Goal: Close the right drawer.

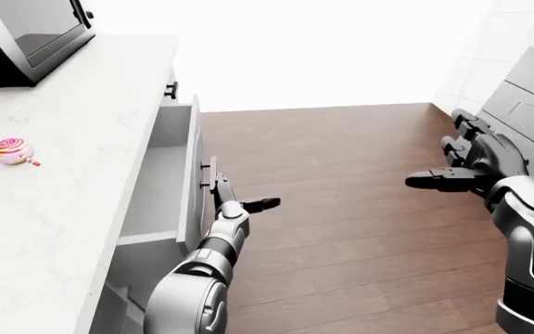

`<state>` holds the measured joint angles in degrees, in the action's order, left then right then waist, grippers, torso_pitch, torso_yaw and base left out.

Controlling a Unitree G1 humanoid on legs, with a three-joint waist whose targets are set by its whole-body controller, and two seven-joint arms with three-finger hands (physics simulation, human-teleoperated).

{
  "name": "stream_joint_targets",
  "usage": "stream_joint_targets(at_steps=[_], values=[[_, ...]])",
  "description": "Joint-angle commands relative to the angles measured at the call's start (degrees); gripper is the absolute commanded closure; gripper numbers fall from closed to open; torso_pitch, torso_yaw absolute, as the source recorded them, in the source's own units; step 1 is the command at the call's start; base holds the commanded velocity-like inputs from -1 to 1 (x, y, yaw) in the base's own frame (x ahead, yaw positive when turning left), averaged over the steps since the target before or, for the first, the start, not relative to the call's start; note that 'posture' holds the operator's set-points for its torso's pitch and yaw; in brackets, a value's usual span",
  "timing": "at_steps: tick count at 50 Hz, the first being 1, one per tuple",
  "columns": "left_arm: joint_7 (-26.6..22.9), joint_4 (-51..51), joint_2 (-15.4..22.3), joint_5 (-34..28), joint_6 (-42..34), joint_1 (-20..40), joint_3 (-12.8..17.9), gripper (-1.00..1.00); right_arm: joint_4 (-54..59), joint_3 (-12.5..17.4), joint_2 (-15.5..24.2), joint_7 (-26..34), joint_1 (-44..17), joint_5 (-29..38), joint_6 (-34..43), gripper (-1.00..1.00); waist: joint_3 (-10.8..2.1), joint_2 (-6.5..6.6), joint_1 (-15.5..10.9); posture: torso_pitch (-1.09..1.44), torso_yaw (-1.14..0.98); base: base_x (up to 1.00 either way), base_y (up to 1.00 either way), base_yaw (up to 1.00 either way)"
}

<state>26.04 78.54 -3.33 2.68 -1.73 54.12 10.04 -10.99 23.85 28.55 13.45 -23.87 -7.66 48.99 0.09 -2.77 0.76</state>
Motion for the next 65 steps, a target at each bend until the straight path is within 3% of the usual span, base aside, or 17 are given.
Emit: stream_joint_targets(at_steps=[1, 29, 31, 32, 65], values=[[1.67, -1.87, 1.88, -0.02, 1.27, 1.69, 0.51, -1.00, -2.40, 1.07, 1.11, -0.16, -1.14, 0.01, -1.30, -1.00, -1.18, -0.39, -0.38, 0.00, 0.00, 0.00, 0.00, 0.00], [1.25, -1.52, 5.74, 0.88, 0.66, 2.04, 2.42, -1.00, -2.70, 1.28, 0.86, -0.30, -0.79, -0.09, -1.48, -1.00, -1.01, -0.05, -0.29, 0.00, 0.00, 0.00, 0.00, 0.00], [1.13, -1.47, 6.29, 1.07, 0.50, 2.12, 2.69, -1.00, -2.69, 1.21, 1.02, -0.30, -1.06, -0.11, -1.24, -1.00, -1.01, -0.02, -0.27, 0.00, 0.00, 0.00, 0.00, 0.00], [1.03, -1.29, 8.30, 1.38, 0.29, 2.15, 3.46, -1.00, -1.81, 0.20, 1.14, -0.54, -2.35, 0.16, -1.07, -1.00, -1.01, 0.00, -0.26, 0.00, 0.00, 0.00, 0.00, 0.00], [0.89, -0.79, 15.35, 2.76, -0.86, 1.54, 7.44, -1.00, -3.34, 0.78, 1.60, -0.22, -2.47, 0.29, 0.52, -1.00, -1.37, 0.82, -0.21, 0.00, 0.00, 0.00, 0.00, 0.00]])
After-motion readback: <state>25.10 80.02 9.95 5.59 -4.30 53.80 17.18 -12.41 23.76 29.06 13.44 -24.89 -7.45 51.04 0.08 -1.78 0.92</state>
